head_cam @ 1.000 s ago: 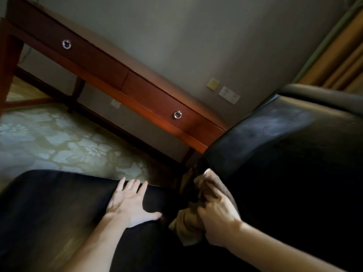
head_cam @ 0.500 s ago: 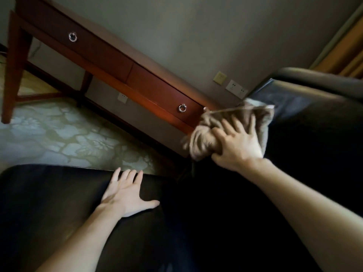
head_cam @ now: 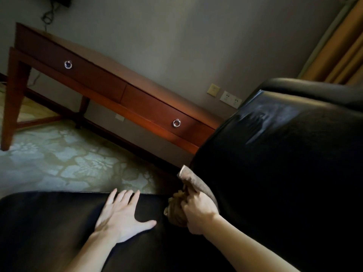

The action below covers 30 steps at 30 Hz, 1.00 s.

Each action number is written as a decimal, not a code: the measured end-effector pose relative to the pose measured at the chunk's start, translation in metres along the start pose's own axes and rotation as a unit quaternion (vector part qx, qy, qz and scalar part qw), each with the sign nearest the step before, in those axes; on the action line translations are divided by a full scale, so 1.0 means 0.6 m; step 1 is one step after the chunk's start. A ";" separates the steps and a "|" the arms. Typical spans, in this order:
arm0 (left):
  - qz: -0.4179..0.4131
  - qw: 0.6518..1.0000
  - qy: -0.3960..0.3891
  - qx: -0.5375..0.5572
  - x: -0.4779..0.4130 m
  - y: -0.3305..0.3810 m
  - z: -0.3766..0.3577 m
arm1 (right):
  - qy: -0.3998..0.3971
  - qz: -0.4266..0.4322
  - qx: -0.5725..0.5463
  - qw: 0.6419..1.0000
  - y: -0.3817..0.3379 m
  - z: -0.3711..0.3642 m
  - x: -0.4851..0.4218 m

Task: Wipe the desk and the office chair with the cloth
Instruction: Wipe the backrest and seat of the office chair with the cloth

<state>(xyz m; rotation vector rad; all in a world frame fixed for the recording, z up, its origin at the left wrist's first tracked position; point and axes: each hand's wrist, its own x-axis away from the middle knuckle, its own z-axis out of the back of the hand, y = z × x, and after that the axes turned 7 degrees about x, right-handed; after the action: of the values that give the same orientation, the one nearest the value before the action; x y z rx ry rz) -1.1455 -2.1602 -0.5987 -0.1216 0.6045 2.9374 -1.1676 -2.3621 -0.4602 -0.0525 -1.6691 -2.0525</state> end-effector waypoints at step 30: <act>0.006 1.000 0.020 -0.007 0.010 -0.024 0.009 | 0.088 -0.391 -0.233 0.886 0.452 0.022 0.175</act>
<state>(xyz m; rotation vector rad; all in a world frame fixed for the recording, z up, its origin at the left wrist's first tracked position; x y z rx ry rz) -1.1498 -2.1445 -0.5999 -0.1794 0.5937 2.9584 -1.1569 -2.4217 -0.1754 0.7390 -1.1287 -2.8977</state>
